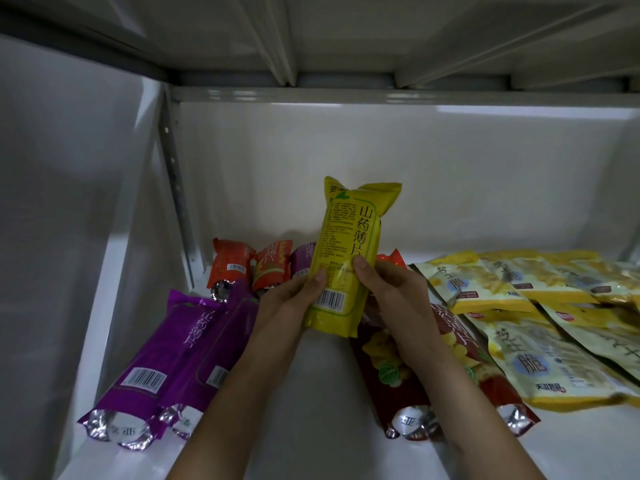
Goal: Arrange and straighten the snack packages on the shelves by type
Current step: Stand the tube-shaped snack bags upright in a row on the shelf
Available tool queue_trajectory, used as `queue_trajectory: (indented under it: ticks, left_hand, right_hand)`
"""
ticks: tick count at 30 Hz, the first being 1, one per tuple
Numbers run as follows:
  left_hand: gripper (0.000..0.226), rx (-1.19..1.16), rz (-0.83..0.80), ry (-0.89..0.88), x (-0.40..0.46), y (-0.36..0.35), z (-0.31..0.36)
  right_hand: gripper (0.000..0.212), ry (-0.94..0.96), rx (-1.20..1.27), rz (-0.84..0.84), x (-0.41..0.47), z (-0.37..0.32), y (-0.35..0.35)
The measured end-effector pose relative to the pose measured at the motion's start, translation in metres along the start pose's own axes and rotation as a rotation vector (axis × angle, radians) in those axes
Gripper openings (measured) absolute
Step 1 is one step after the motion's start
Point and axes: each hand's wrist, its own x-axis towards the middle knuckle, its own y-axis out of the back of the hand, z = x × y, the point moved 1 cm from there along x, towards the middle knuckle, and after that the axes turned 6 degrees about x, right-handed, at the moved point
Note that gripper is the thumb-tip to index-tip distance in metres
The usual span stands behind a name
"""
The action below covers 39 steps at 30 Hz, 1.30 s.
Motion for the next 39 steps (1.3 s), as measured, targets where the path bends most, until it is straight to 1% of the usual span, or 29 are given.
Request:
queue_trajectory:
  ticks: [3, 6, 8, 10, 12, 14, 17, 21, 23, 25, 27, 30, 33, 36, 38, 39]
  left_hand:
    - [0.034, 0.02, 0.025, -0.041, -0.001, 0.002, -0.001]
    - [0.04, 0.027, 0.05, -0.072, -0.001, 0.0, -0.001]
    - [0.047, 0.024, 0.05, -0.08, -0.001, -0.001, -0.001]
    - [0.054, -0.014, 0.011, -0.05, -0.001, -0.003, -0.001]
    - [0.049, -0.036, -0.017, -0.029, 0.0, -0.004, -0.002]
    - [0.04, -0.02, -0.015, -0.032, 0.0, -0.003, -0.003]
    - [0.036, 0.01, 0.005, -0.069, -0.002, -0.002, -0.001]
    - [0.035, -0.028, 0.068, -0.109, -0.002, -0.002, -0.001]
    - [0.036, -0.063, 0.078, -0.102, 0.002, -0.002, -0.001]
    - [0.042, -0.114, 0.044, -0.066, 0.003, -0.003, 0.0]
    - [0.038, -0.123, 0.056, -0.053, 0.005, 0.0, 0.0]
    - [0.033, -0.074, 0.099, -0.083, 0.006, 0.006, -0.003]
    - [0.027, -0.044, 0.122, -0.103, 0.003, 0.006, -0.003]
    - [0.024, -0.019, 0.106, -0.123, 0.002, 0.003, -0.002]
    - [0.03, -0.062, 0.097, -0.111, 0.005, 0.001, -0.001]
    - [0.04, -0.098, 0.1, -0.088, 0.006, 0.001, 0.0]
  right_hand:
    - [0.031, -0.037, 0.05, -0.068, -0.004, -0.004, -0.002]
    - [0.034, -0.092, 0.049, -0.122, -0.005, -0.003, -0.002]
    - [0.031, -0.071, 0.04, -0.086, -0.004, -0.001, -0.002]
    - [0.031, -0.041, 0.015, -0.028, -0.003, -0.001, -0.002]
    - [0.032, -0.04, 0.017, 0.022, -0.001, -0.001, -0.001]
    - [0.032, -0.053, 0.04, 0.027, -0.001, -0.002, 0.001]
    - [0.038, -0.076, 0.042, -0.044, -0.002, -0.002, 0.001]
    - [0.036, -0.114, 0.012, -0.169, -0.005, -0.002, 0.0]
    - [0.028, -0.117, 0.016, -0.179, -0.004, 0.0, 0.003]
    - [0.025, -0.114, 0.003, -0.183, -0.003, 0.004, 0.005]
    - [0.024, -0.114, 0.008, -0.197, -0.004, 0.002, 0.003]
    - [0.023, -0.112, 0.005, -0.227, -0.006, -0.002, -0.001]
    - [0.036, -0.081, 0.0, -0.202, -0.006, -0.001, -0.003]
    - [0.032, -0.072, 0.04, -0.142, -0.005, -0.004, 0.0]
    - [0.03, -0.061, 0.036, -0.126, -0.006, -0.007, 0.0]
    - [0.03, -0.055, 0.018, -0.136, -0.006, -0.008, 0.0]
